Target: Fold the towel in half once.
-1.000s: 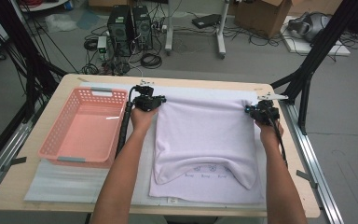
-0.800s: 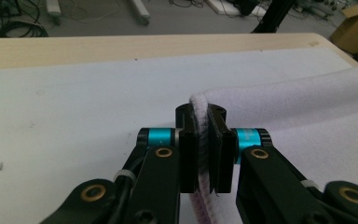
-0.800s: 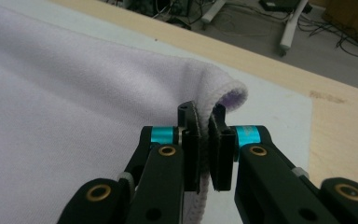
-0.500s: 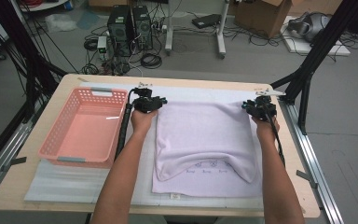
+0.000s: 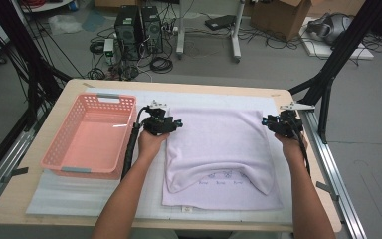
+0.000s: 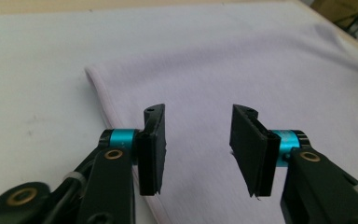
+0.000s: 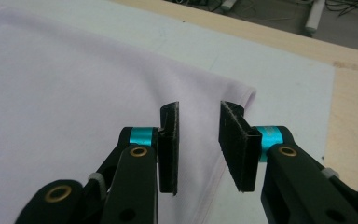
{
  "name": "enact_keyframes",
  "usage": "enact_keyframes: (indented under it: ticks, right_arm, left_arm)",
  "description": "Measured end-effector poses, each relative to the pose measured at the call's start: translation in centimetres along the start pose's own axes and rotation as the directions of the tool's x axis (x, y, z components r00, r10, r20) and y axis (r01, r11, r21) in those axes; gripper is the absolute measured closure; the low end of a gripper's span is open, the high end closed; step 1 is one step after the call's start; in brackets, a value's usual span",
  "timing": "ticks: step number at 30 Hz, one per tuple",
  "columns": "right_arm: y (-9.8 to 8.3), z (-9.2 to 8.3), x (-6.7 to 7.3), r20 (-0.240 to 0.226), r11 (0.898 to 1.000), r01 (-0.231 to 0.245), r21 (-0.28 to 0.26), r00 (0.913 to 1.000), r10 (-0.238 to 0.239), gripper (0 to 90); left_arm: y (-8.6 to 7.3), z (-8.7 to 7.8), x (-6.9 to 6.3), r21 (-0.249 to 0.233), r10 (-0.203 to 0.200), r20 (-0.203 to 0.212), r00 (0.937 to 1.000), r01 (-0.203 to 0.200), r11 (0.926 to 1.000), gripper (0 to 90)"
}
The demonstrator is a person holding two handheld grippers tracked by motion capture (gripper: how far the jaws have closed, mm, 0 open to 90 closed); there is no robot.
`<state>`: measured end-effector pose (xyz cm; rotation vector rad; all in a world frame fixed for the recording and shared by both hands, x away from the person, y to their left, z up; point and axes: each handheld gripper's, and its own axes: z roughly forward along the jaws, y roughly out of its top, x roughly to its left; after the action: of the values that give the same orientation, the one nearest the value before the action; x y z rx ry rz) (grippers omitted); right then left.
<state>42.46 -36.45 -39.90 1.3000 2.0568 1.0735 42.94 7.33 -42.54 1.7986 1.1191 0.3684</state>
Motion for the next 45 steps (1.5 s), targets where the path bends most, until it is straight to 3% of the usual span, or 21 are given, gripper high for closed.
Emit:
enact_keyframes:
  ticks: [3, 7, 9, 11, 13, 16, 23, 25, 28, 33, 36, 39, 45]
  right_arm:
    - [-0.8, -0.7, 0.6, -0.024, 1.000, 0.016, 0.011, 0.9996, -0.016, 67.3]
    - [-1.9, -1.7, 1.3, -0.060, 0.999, 0.031, 0.034, 0.9978, -0.029, 64.9]
    - [-2.3, -2.3, 1.7, -0.074, 0.999, 0.045, 0.029, 0.9963, -0.042, 65.3]
    - [-2.7, -2.8, 2.0, -0.082, 0.999, 0.046, 0.026, 0.9957, -0.044, 65.1]
    - [-3.2, -3.4, 2.2, -0.091, 0.999, 0.045, 0.026, 0.9949, -0.043, 64.4]
    - [-4.0, -4.5, 2.7, -0.104, 0.999, 0.052, 0.009, 0.9933, -0.051, 63.6]
    - [-6.5, -7.0, 3.9, -0.094, 0.997, 0.076, -0.011, 0.9926, -0.077, 62.7]
    - [-7.4, -7.7, 4.3, -0.097, 0.998, 0.062, -0.018, 0.9933, -0.064, 62.6]
    - [-8.9, -8.5, 4.9, -0.097, 0.999, 0.047, -0.018, 0.9941, -0.049, 62.6]
    - [-10.9, -10.2, 6.3, -0.077, 0.997, 0.075, -0.025, 0.9941, -0.076, 62.6]
    - [-11.7, -11.3, 7.1, -0.082, 0.997, 0.078, -0.025, 0.9934, -0.080, 62.6]
    - [-12.6, -12.1, 7.9, -0.082, 0.996, 0.084, -0.025, 0.9929, -0.086, 62.6]
    - [-14.1, -13.4, 8.5, -0.065, 0.996, 0.084, -0.019, 0.9943, -0.085, 65.0]
  left_arm:
    - [-0.7, -0.7, -0.6, 0.029, 0.009, 0.014, 0.9999, -0.010, 0.9995, 54.0]
    - [-1.8, -1.7, -1.4, 0.013, 0.024, 0.029, 0.9993, -0.025, 0.9996, 54.0]
    - [-2.4, -2.2, -1.7, -0.006, 0.011, 0.045, 0.9989, -0.011, 0.9999, 53.8]
    - [-2.6, -2.6, -2.1, 0.030, 0.011, 0.062, 0.9980, -0.013, 0.9995, 50.8]
    - [-3.0, -3.3, -2.8, -0.014, 0.023, 0.071, 0.9972, -0.022, 0.9996, 50.8]
    - [-3.4, -4.3, -3.6, -0.019, 0.046, 0.094, 0.9946, -0.044, 0.9989, 50.9]
    - [-5.3, -6.4, -4.9, -0.047, 0.081, 0.120, 0.9895, -0.076, 0.9960, 53.8]
    - [-6.1, -7.0, -5.2, -0.042, 0.093, 0.116, 0.9888, -0.089, 0.9952, 54.3]
    - [-7.6, -8.0, -5.4, -0.046, 0.063, 0.118, 0.9910, -0.058, 0.9972, 54.7]
    - [-10.0, -10.1, -5.8, -0.056, 0.046, 0.106, 0.9933, -0.040, 0.9976, 54.0]
    - [-11.1, -11.4, -6.3, -0.053, 0.052, 0.110, 0.9926, -0.046, 0.9975, 54.9]
    - [-12.1, -12.5, -6.7, -0.050, 0.061, 0.127, 0.9900, -0.056, 0.9972, 65.2]
    - [-13.3, -13.5, -7.9, -0.037, 0.076, 0.138, 0.9875, -0.072, 0.9967, 66.8]
